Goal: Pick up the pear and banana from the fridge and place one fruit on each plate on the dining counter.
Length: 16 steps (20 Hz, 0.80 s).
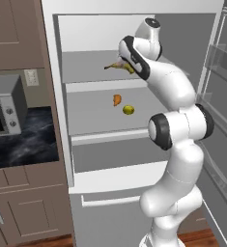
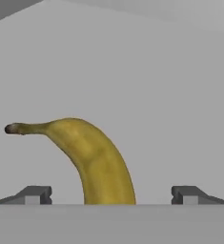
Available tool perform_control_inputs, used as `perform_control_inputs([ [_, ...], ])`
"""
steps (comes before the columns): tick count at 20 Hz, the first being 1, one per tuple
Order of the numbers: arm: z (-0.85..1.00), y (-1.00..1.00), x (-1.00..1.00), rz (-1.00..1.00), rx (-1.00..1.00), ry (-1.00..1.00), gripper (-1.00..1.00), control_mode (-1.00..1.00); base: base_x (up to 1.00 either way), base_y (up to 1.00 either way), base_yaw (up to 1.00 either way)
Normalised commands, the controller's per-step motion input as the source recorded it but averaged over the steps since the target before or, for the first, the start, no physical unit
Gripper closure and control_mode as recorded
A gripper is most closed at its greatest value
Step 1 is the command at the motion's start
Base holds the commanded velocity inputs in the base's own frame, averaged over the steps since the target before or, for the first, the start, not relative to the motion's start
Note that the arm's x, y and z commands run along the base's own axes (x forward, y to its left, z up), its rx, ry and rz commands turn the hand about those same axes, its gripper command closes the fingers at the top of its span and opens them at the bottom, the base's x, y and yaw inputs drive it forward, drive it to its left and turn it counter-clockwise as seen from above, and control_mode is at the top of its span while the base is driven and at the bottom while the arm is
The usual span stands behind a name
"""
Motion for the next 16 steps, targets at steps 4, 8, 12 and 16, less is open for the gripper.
perform_control_inputs([
  [4,-0.29,0.09,0.41,0.12,-0.07,0.01,-1.00,-1.00,0.00,0.00,0.00],
  [8,-0.29,0.02,0.46,0.12,-0.06,0.02,-1.00,-1.00,0.00,0.00,0.00],
  [12,-0.43,0.00,0.03,0.09,-0.14,0.10,-1.00,-1.00,0.00,0.00,0.00],
  [16,-0.66,0.02,-0.19,0.03,-0.20,0.22,1.00,-1.00,0.00,0.00,0.00],
])
